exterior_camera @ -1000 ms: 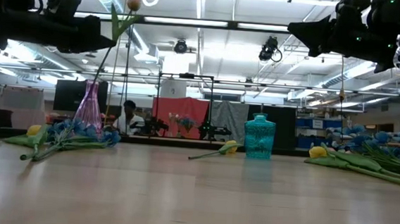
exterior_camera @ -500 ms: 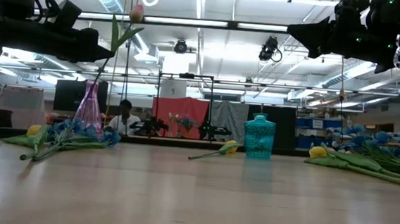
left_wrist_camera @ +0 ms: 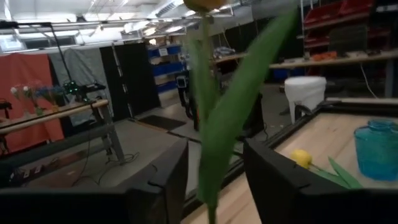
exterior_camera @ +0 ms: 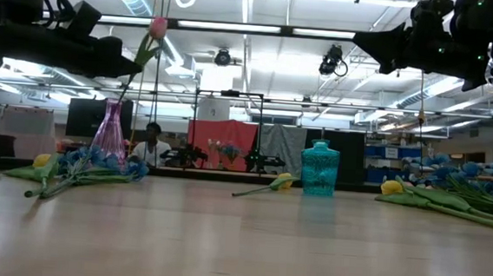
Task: Sort flowers into vase by color
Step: Put the top left pink tulip into the violet vase, then put the top center yellow tulip into the blue vase
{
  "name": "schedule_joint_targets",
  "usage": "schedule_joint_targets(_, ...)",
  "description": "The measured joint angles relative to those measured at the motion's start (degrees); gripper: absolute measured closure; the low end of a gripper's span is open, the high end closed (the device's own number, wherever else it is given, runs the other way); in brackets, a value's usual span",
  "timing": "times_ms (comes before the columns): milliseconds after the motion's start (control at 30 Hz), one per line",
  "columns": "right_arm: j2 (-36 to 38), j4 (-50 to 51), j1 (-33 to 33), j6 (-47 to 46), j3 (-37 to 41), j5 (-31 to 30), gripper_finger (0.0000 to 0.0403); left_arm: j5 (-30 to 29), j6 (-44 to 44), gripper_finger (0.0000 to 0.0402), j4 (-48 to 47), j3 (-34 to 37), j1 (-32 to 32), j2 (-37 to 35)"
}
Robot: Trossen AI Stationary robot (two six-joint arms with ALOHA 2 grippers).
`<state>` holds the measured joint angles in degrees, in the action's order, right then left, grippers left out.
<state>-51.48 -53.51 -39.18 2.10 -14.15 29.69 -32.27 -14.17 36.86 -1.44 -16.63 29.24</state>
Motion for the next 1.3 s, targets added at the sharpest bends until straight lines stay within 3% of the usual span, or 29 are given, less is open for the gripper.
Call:
schedule_joint_targets(267,0.02,0.51,-0.11,0.01,0.0,0.0,0.0338,-0.9,6.81,0.0232,-24.87,-10.54,2.46,0.01)
schedule_joint_targets(400,0.0,0.5,-0.11,0.01,0.0,0.0,0.0338,-4.14,12.22,0.0232,-35.28,-15.48,3.22,0.01)
schedule_joint_targets(567,0.02,0.5,-0.11,-0.01,-0.02,0.0,0.0338,-6.09,15.81,0.0213,-40.16,-17.61,3.68,-0.01)
schedule_joint_targets(767,0.01,0.5,-0.11,-0.41,0.0,0.01,0.0338,-7.83,16.14,0.0146,-40.36,-17.67,3.68,0.01)
schedule_joint_targets(867,0.02,0.5,-0.11,-0.4,-0.01,0.0,0.0338,-9.05,17.72,0.0124,-45.06,-19.93,3.68,0.09)
schedule_joint_targets(1067,0.02,0.49,-1.02,-0.16,-0.02,0.02,0.0338,-9.19,27.1,0.0118,-60.27,-28.33,3.68,2.83)
schedule_joint_targets(1300,0.02,1.09,-3.04,-0.38,-0.02,0.13,0.0338,-5.24,42.82,0.0118,-77.55,-36.9,3.68,8.52)
